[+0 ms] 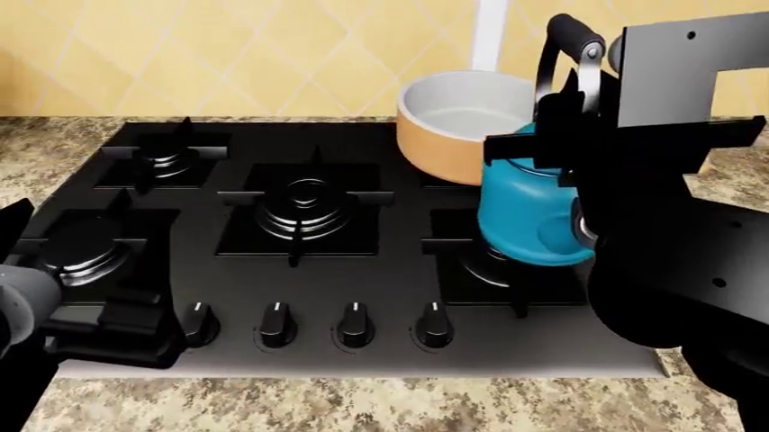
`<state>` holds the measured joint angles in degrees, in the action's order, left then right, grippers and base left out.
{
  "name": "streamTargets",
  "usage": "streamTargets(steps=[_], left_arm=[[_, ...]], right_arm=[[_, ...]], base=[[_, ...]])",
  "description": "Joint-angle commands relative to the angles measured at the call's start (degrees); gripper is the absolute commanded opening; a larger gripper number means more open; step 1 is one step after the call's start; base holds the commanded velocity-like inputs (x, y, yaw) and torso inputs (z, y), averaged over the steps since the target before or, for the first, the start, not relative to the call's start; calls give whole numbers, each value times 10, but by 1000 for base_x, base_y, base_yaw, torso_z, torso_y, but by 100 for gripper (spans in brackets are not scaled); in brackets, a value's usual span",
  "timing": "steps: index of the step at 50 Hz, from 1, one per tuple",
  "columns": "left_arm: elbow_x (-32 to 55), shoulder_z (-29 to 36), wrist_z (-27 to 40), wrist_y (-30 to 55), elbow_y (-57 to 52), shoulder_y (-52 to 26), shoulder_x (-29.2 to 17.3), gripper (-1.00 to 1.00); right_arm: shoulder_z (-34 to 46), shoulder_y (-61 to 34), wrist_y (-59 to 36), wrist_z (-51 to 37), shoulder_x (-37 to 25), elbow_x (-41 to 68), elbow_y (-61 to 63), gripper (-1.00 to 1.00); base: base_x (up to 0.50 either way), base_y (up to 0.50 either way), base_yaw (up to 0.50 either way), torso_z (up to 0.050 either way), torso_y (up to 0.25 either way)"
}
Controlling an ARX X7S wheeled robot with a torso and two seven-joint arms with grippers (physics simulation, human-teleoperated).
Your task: Pick the kettle from the counter and place it on a stove burner. Then turn the burner on.
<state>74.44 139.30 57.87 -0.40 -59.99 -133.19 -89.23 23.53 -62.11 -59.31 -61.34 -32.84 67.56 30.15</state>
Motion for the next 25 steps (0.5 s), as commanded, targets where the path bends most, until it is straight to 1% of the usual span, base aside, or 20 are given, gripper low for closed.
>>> streamTargets(steps=[1,4,20,25], left_arm=[[-13,-1,-1,-6,0,17,-6,100],[-23,3,1,-13,0,26,-6,100],[-17,-13,1,-12,0,36,-7,100],[-19,-16,1,-13,0,41,-7,100]], right_arm=[[30,-13,28,31,30,-68,-27,-100],[38,-9,30,35,33,-74,-28,-100],[54,6,68,65,36,-116,-71,-100],[70,14,82,80,40,-134,-80,-100]], base=[[0,0,0,0,0],[0,0,0,0,0],[0,0,0,1,1],[0,0,0,0,0]])
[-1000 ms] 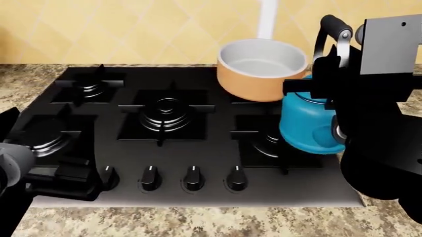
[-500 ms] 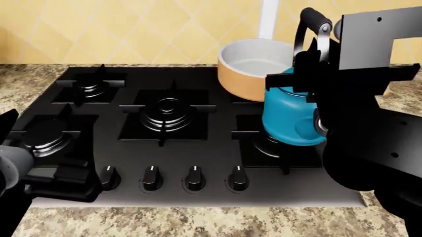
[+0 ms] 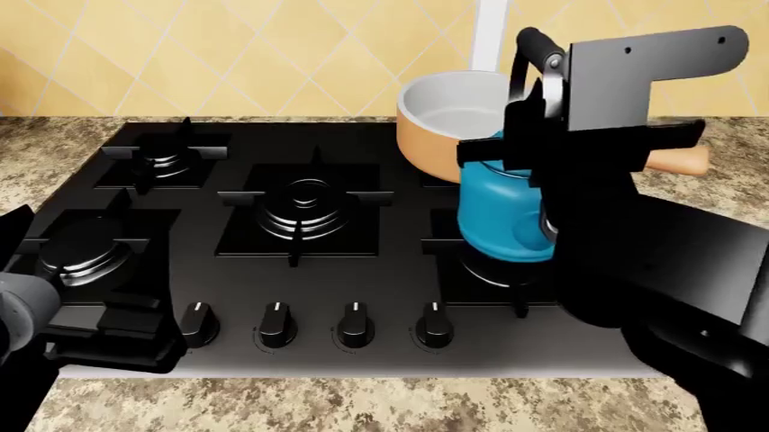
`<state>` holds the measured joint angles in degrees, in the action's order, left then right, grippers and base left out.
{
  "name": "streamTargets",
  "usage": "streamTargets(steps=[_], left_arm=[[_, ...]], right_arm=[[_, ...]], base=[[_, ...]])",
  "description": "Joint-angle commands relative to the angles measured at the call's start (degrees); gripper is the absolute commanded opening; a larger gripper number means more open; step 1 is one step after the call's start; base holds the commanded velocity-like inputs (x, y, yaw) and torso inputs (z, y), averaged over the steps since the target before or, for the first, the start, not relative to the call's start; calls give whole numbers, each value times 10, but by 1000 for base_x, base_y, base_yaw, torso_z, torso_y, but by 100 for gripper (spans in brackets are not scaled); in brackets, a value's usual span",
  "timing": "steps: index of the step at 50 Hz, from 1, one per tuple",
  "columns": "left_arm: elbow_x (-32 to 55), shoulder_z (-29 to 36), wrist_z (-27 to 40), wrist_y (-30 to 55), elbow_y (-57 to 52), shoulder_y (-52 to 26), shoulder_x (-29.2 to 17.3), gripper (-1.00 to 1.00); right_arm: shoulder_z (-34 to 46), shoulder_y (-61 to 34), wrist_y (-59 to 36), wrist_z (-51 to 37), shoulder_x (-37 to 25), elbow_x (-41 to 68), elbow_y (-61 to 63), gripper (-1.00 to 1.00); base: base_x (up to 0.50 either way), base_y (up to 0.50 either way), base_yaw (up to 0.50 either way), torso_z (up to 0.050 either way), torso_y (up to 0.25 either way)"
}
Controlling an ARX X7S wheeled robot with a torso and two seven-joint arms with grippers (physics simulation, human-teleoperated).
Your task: Pick the kettle from the counter and place it on a stove burner. Then turn the burner on.
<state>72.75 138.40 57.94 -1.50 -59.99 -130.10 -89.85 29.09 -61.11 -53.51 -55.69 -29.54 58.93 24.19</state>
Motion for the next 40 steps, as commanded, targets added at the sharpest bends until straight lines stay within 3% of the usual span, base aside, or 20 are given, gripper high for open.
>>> streamTargets(steps=[1,40], left_arm=[[-4,-7,1,-4,0,13,-1,100],[-25,-18,5,-19,0,53,-1,100]], right_arm=[[16,6,28,27,8,-51,-24,-100],[51,30,93,60,18,-124,-102,-100]], base=[[0,0,0,0,0],[0,0,0,0,1]])
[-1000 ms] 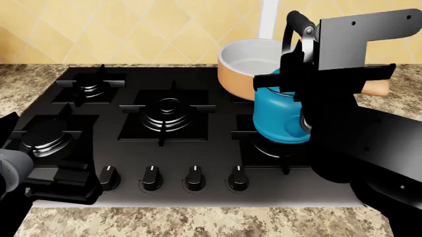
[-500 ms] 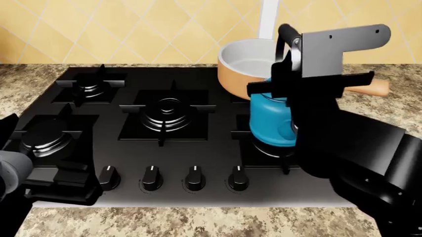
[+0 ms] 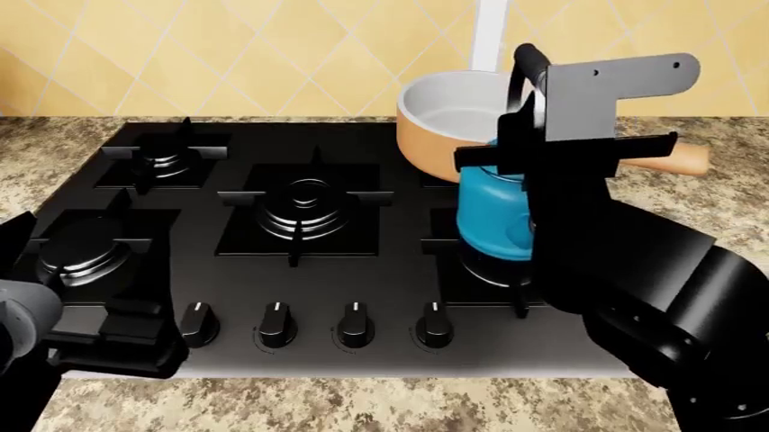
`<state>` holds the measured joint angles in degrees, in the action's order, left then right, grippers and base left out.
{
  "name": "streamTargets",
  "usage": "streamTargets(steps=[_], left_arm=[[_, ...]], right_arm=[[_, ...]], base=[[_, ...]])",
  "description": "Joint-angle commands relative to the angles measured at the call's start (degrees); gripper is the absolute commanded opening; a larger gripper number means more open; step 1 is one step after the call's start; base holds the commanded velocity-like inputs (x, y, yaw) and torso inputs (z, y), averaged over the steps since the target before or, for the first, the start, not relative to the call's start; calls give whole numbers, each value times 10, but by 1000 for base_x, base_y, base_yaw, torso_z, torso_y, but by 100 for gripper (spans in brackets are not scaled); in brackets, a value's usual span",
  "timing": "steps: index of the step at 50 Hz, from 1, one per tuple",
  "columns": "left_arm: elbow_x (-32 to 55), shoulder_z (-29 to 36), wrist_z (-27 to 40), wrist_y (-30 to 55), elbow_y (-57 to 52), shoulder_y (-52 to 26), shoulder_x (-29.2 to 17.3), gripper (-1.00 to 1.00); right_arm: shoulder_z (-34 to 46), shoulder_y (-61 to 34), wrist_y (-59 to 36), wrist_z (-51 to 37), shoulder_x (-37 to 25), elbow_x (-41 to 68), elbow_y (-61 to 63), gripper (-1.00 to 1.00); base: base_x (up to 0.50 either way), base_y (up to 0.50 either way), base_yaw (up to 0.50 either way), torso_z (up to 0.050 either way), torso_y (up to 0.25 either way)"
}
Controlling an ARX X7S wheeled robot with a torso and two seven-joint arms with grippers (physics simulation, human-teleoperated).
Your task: Pick the kettle from the counter and place it on a stove burner. Then turn the burner on.
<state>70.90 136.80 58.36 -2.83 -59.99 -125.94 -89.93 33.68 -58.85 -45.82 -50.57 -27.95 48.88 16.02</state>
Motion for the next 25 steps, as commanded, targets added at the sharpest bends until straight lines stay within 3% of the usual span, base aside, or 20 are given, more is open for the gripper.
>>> streamTargets(steps=[1,25], left_arm=[[-9,0,3,-8,0,14,0,100],[-6,-16,2,-6,0,23,0,100]], right_arm=[[5,8,17,9,3,-24,-23,-100],[16,9,2,8,-2,-23,-20,-100]], base=[[0,0,0,0,0],[0,0,0,0,0]])
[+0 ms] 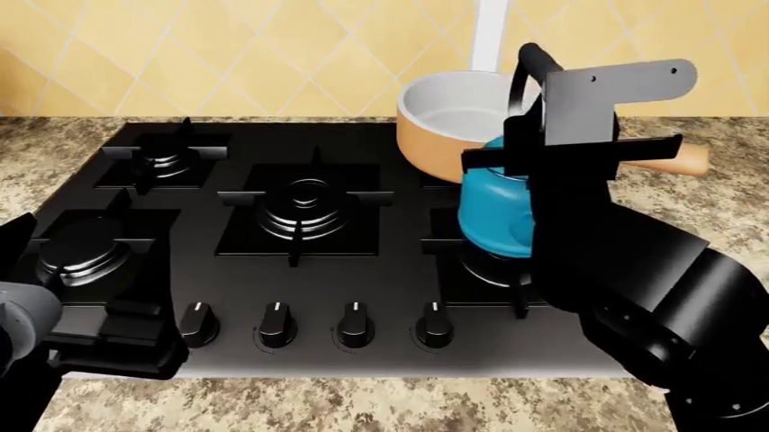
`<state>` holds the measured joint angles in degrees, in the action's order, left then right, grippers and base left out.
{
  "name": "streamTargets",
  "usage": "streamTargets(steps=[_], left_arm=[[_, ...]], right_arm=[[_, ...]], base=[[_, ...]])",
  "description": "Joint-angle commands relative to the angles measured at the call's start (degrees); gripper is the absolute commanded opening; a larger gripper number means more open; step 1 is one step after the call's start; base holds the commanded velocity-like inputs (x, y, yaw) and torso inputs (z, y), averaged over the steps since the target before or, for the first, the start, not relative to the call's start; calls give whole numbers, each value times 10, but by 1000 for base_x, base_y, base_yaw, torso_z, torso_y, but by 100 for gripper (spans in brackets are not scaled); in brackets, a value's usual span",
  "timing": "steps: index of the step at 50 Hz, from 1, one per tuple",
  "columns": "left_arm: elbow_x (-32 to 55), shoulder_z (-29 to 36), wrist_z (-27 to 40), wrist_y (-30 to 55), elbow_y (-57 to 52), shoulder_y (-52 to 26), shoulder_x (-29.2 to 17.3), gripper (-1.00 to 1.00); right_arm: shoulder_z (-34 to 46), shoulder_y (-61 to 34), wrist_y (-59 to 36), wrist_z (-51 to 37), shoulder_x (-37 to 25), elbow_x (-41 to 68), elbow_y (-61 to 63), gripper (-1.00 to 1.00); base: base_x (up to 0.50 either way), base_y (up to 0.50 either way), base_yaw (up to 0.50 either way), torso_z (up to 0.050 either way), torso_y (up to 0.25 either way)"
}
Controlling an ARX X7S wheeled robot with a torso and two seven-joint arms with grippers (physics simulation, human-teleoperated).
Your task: Pick the kettle from the counter and place it on a stove burner. Then turn the burner on.
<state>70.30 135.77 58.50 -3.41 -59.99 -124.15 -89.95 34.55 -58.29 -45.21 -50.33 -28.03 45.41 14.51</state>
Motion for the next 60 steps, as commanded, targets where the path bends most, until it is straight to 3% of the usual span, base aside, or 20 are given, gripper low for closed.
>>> streamTargets(steps=[1,3,4,25,44,53,60], left_arm=[[-1,-5,0,-1,0,7,0,100],[-1,-6,1,-2,0,8,0,100],[-1,-7,1,-1,0,8,0,100],[-10,-11,2,-7,0,23,0,100],[-4,-22,2,-6,0,28,0,100],[0,-28,8,-4,0,29,0,100],[2,-33,8,-2,0,31,0,100]], right_arm=[[7,3,-5,5,-2,13,-4,-100],[5,2,-7,4,-2,15,-3,-100],[5,2,-8,4,-3,16,-2,100],[-23,-10,-19,-6,-7,50,23,100],[-81,-50,-114,-86,-45,163,137,100],[-144,-18,-157,-194,-86,309,245,100],[-170,-3,-154,-310,-112,489,282,100]], base=[[0,0,0,0,0],[0,0,0,0,0],[0,0,0,0,0],[0,0,0,0,0],[0,0,0,0,0],[0,0,0,0,0],[0,0,0,0,0]])
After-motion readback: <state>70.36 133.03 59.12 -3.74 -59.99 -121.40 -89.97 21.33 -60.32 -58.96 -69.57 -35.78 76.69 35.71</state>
